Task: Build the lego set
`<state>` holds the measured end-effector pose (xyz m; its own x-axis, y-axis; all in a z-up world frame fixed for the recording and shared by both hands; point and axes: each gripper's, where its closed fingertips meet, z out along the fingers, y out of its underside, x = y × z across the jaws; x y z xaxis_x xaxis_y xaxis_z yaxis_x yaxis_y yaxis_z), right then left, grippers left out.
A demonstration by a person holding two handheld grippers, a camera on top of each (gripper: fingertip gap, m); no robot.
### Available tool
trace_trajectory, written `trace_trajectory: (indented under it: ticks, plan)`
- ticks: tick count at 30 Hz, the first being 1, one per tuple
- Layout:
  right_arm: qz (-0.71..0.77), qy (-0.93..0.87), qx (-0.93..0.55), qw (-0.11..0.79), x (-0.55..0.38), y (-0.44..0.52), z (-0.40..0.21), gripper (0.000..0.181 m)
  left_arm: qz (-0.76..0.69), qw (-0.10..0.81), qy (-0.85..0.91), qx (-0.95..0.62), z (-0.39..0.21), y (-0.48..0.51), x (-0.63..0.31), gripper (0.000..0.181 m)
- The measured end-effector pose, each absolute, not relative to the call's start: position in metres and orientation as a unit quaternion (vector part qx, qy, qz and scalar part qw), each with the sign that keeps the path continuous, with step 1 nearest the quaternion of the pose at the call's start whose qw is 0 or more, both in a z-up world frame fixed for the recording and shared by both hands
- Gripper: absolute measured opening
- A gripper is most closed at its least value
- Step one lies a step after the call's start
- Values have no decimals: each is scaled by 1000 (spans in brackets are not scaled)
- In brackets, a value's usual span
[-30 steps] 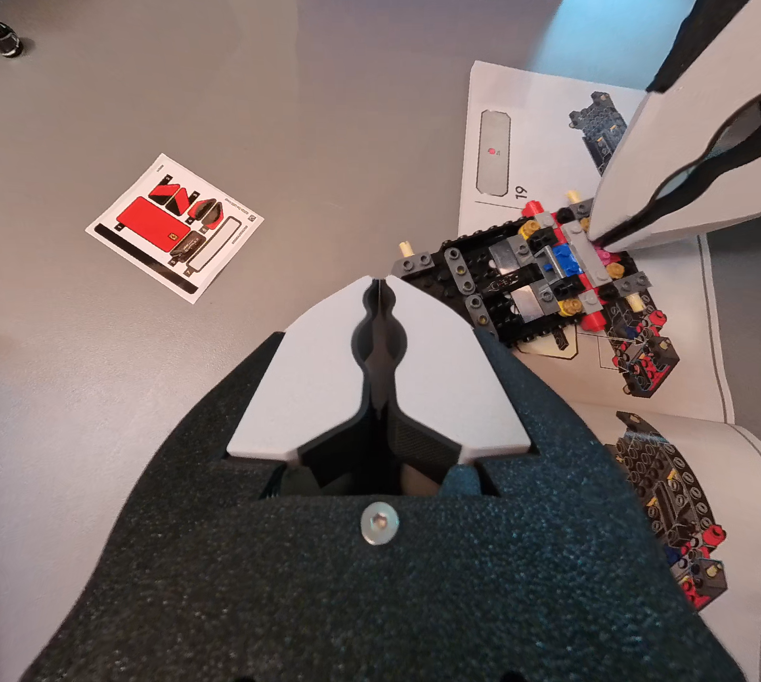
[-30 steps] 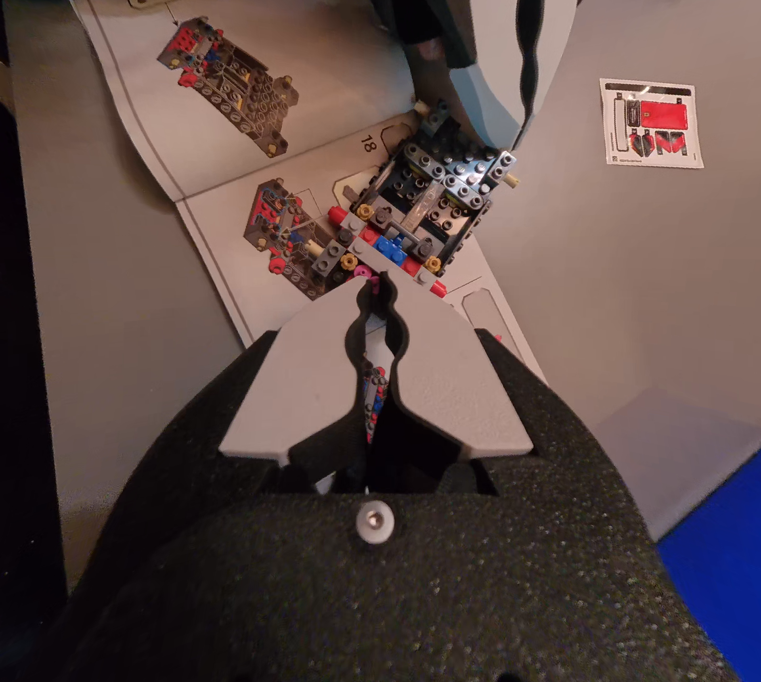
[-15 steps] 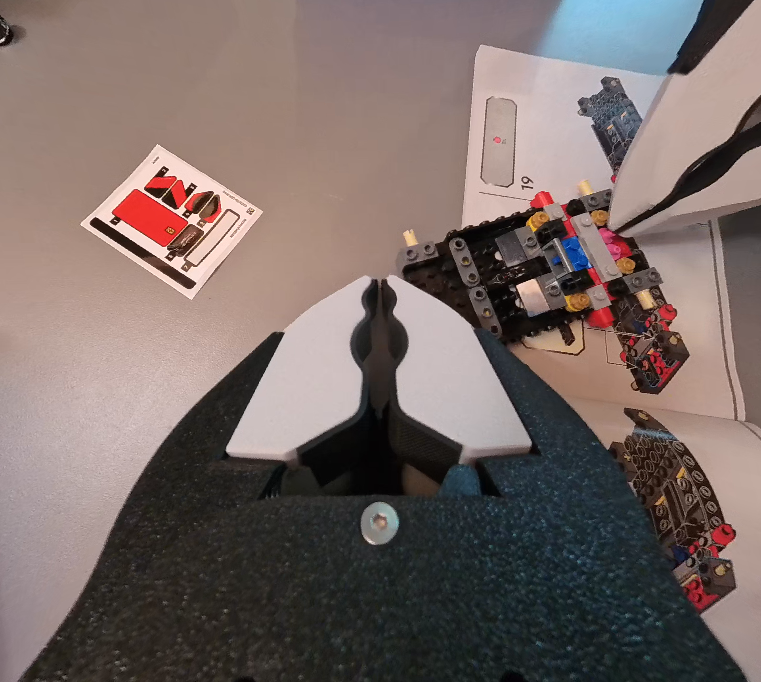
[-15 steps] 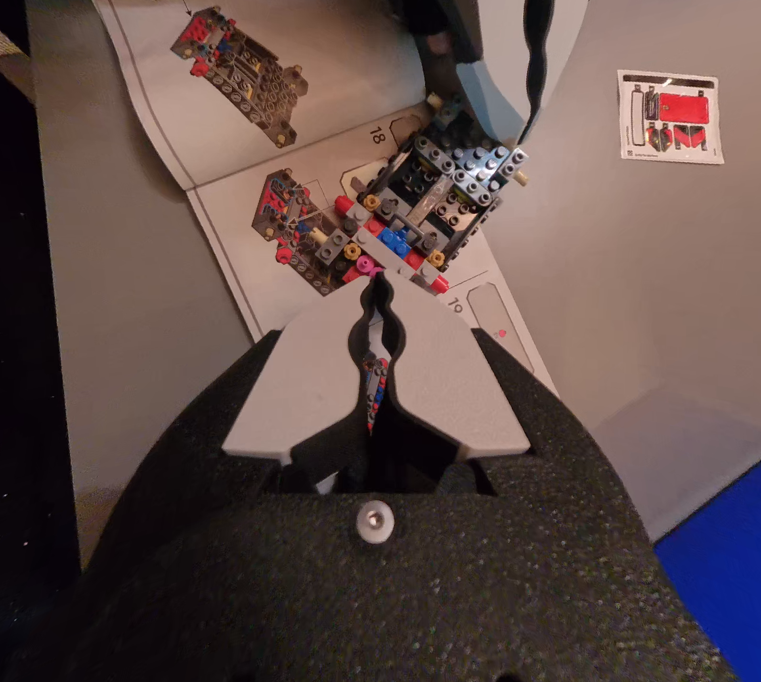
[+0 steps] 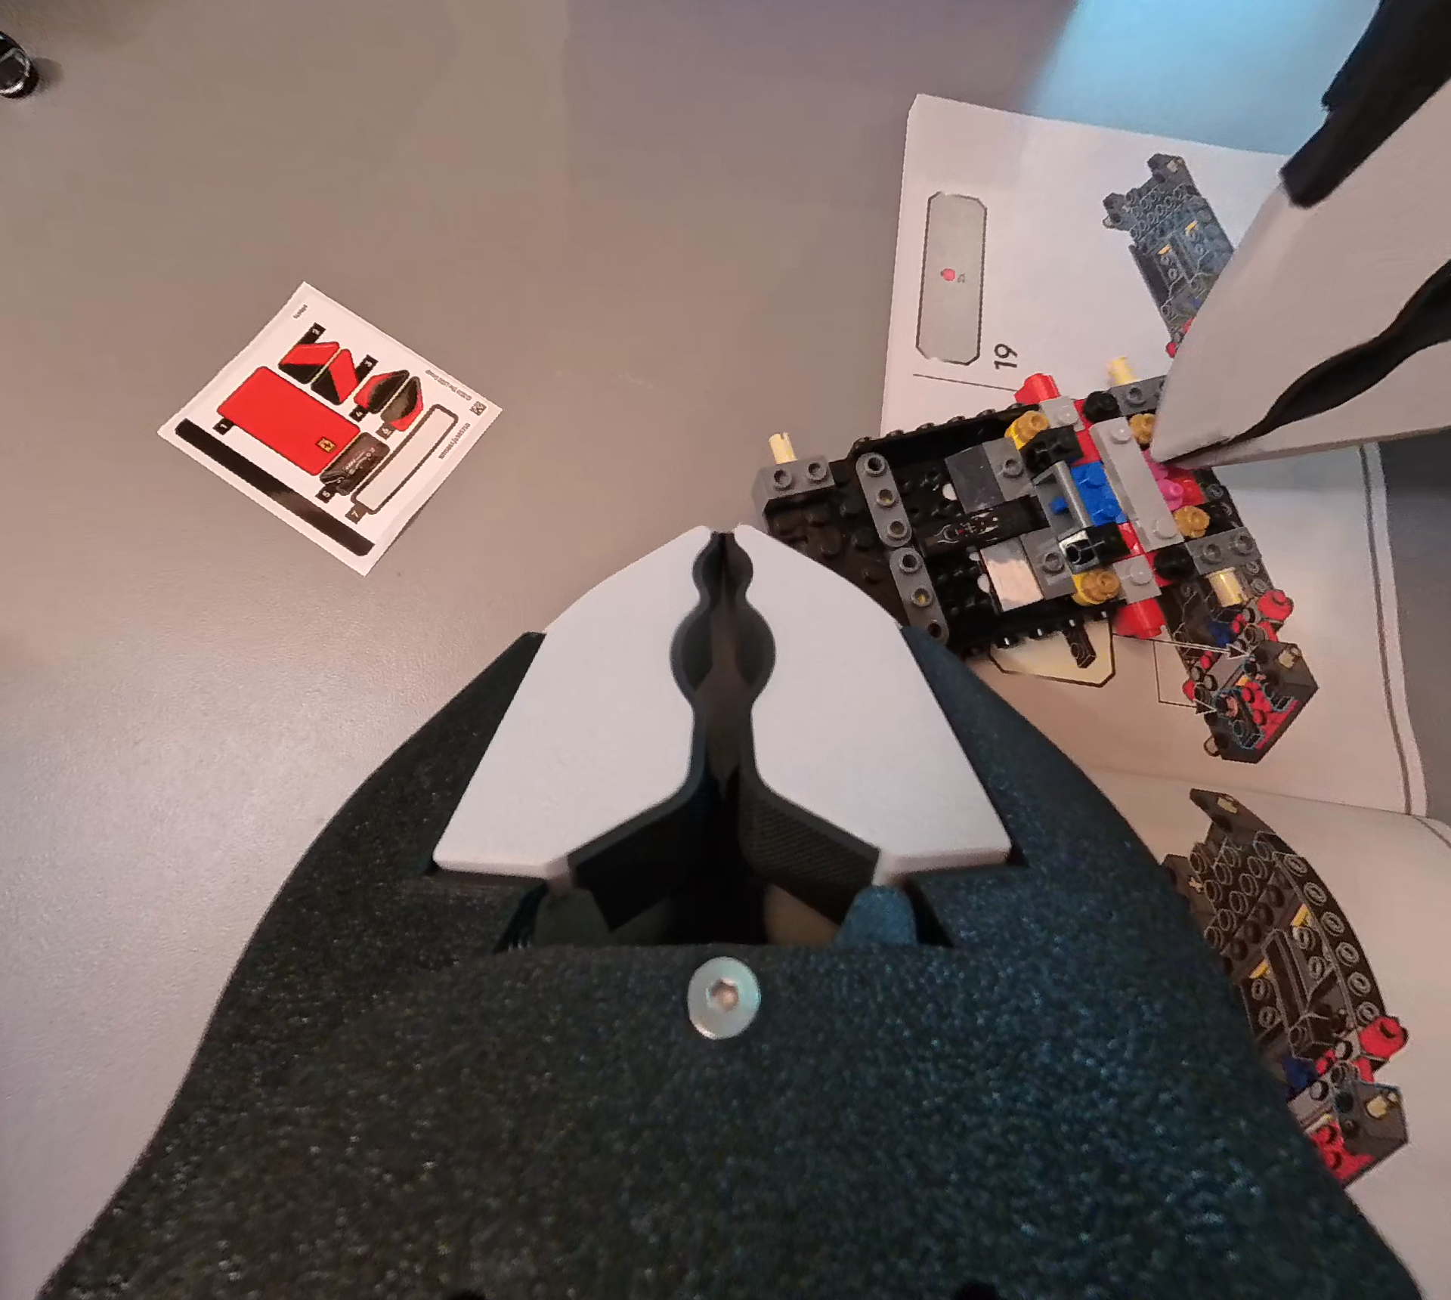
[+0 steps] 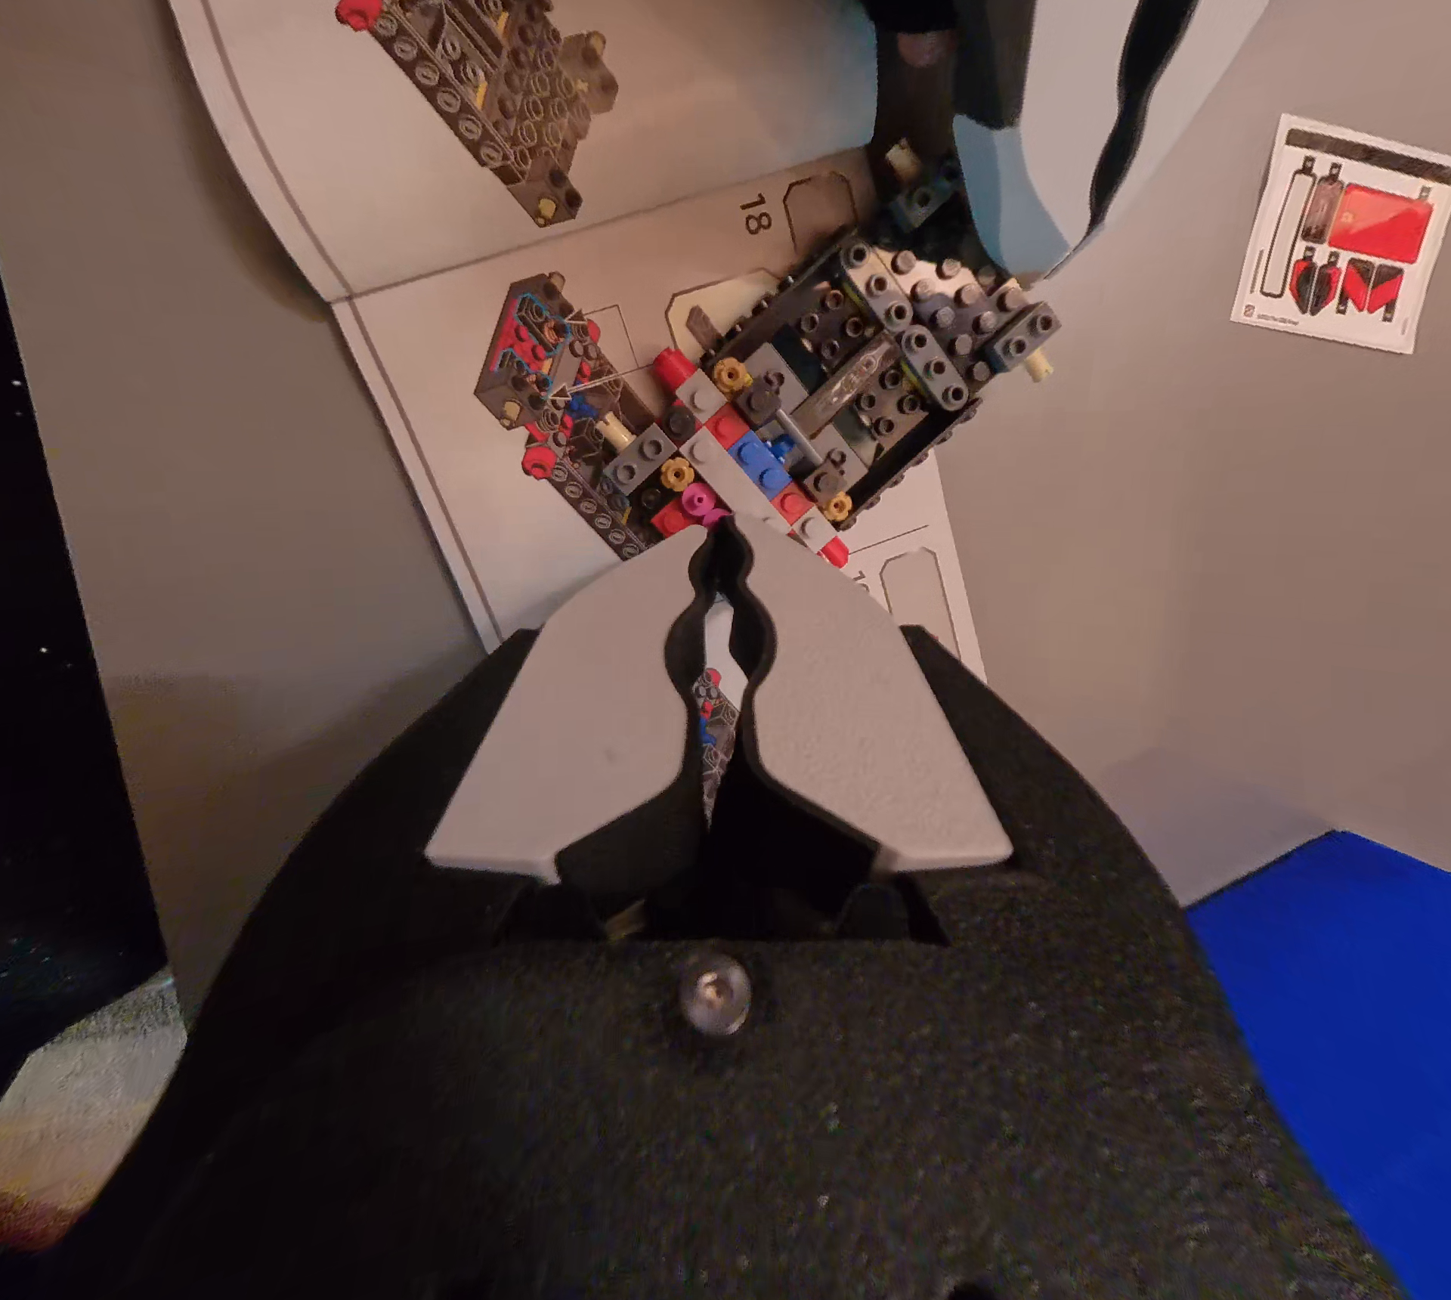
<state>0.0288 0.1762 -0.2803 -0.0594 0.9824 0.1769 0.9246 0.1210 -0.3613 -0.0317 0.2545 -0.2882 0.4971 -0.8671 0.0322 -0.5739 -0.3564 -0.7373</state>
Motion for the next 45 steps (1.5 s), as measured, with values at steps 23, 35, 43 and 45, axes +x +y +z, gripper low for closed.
trace_trajectory:
  ticks: [23,35,43,45]
  plan:
    - [112,-700,-670,218,33,178,-271,0,-209,333,448,-803,-291,256,-34,2]
    - [154,-697,-672,196,37,169,-272,6,-207,333,460,-796,-291,254,-33,2]
    - [99,-712,-671,182,38,178,-279,0,-213,329,472,-790,-291,250,-29,1]
    - [91,-716,-669,176,38,178,-280,0,-210,331,473,-789,-291,250,-29,0]
